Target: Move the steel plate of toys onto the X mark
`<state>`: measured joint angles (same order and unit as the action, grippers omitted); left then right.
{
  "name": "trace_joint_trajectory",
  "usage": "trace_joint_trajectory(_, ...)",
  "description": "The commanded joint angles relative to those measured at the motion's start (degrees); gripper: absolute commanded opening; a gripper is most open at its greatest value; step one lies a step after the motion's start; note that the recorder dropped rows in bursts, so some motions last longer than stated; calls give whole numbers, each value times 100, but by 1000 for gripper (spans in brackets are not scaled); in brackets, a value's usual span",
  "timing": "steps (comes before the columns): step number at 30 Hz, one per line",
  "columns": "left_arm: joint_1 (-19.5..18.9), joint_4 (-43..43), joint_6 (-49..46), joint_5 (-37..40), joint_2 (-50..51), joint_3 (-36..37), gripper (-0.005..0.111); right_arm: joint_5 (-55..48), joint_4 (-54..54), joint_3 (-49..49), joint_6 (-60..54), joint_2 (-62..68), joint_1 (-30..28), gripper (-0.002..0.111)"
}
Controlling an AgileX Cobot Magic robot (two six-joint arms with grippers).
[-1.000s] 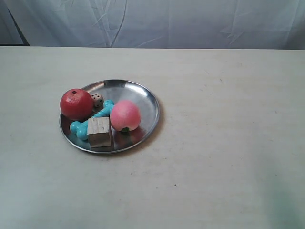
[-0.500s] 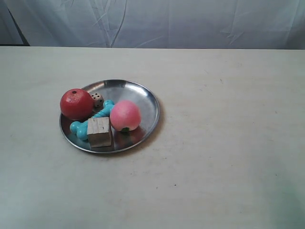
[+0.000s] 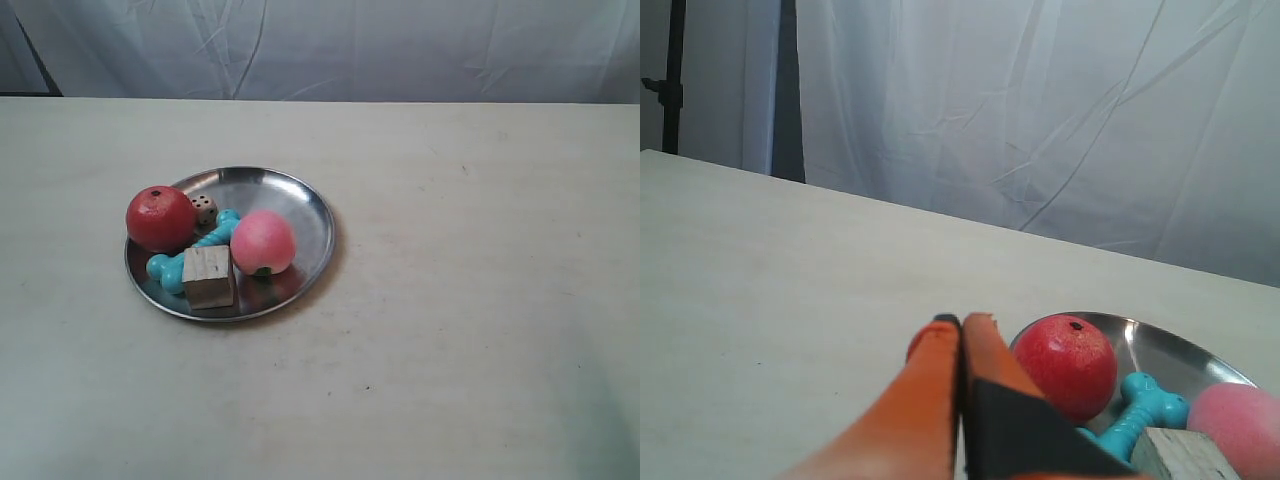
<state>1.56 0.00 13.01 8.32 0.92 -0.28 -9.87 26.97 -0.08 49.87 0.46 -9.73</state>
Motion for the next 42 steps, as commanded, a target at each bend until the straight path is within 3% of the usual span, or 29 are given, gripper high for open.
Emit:
trace_joint_trajectory(1, 32, 0, 2, -52, -20, 28, 0, 61, 78, 8, -45, -46, 13, -1)
trace_joint_trajectory(42, 32, 0, 2, -83, -20, 28, 0, 16, -53, 8, -44, -46, 13, -1)
